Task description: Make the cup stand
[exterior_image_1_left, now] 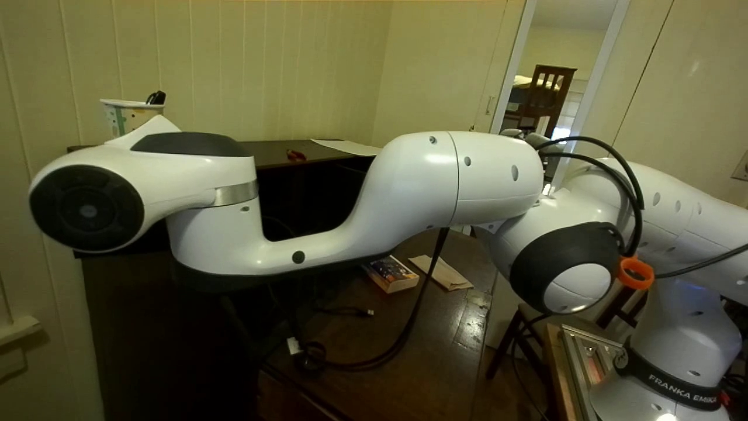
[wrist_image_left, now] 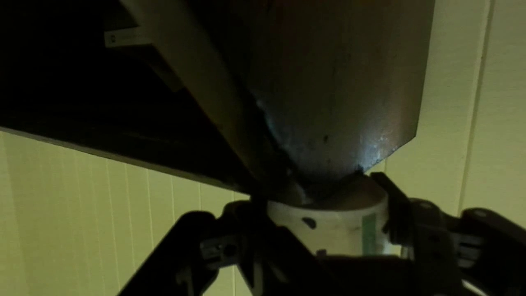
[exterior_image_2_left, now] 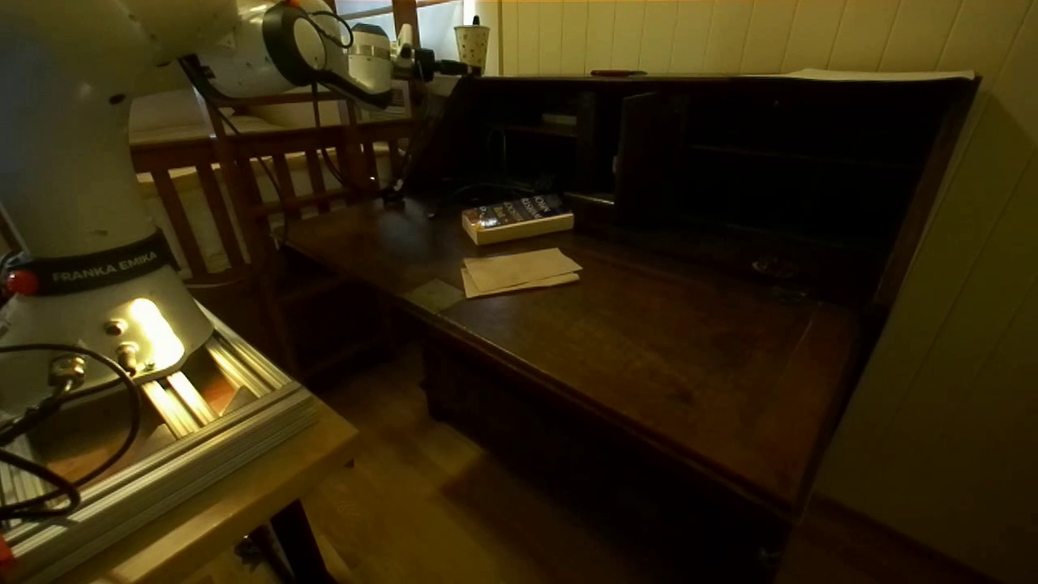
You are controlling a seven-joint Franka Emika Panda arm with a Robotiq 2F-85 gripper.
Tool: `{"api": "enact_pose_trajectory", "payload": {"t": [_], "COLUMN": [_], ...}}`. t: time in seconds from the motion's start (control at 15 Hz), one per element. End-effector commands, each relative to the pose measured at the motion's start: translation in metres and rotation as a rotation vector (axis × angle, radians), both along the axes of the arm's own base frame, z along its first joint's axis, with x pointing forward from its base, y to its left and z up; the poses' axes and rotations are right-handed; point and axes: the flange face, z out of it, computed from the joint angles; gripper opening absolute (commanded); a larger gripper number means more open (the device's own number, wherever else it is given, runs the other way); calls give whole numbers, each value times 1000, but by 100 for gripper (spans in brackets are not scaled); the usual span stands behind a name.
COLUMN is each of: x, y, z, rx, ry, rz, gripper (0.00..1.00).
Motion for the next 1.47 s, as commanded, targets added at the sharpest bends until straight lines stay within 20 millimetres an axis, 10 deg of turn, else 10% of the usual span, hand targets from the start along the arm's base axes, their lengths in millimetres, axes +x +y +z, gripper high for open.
{"api": "enact_pose_trajectory", "payload": {"t": [0.0, 1.4], "x": [1, -3], "y": [-4, -26], "z": [-24, -21], "rx": [81, 47], "ry": [83, 73], "rz": [-14, -199], "gripper": [39, 39]}}
